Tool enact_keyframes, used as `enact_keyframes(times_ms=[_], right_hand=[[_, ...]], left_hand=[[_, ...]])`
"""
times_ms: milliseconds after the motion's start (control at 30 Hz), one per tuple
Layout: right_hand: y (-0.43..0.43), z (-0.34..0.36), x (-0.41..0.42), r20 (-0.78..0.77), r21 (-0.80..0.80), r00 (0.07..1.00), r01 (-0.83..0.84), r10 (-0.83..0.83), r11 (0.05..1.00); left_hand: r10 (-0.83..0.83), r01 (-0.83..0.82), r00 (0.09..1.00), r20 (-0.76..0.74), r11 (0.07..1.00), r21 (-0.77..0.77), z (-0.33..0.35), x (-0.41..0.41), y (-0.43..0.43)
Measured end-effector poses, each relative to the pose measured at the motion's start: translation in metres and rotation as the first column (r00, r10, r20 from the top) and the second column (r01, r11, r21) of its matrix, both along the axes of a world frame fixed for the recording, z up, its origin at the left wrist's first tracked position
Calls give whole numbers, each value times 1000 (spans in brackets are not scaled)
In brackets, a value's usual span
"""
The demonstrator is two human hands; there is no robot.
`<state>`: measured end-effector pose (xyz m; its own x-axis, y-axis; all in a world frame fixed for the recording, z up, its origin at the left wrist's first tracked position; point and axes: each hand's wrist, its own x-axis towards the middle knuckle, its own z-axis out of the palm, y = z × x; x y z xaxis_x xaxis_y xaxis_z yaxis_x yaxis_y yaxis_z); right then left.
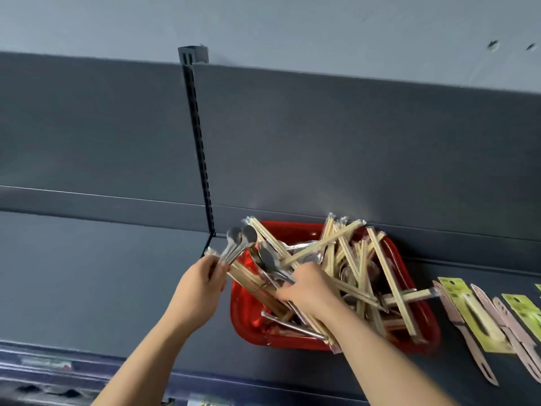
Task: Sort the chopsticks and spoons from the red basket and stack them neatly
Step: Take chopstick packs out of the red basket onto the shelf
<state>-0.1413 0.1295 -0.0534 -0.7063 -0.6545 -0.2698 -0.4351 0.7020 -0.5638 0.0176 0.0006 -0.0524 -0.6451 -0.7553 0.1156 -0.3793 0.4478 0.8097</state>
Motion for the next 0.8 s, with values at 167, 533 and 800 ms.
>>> enact_keyframes(times_ms=[167, 533, 800], right_hand=[[2, 16, -6, 159, -276, 985, -17, 63, 961], [-96, 48, 72, 108, -480, 984, -73, 141, 874], [-208, -19, 161, 155, -287, 987, -6, 53, 958]], left_hand=[[71, -61, 983, -170, 996, 63, 4, 9, -3], [295, -285, 937, -187, 955, 81, -1, 90, -100], [329, -334, 939, 98, 941, 44, -43, 163, -206]])
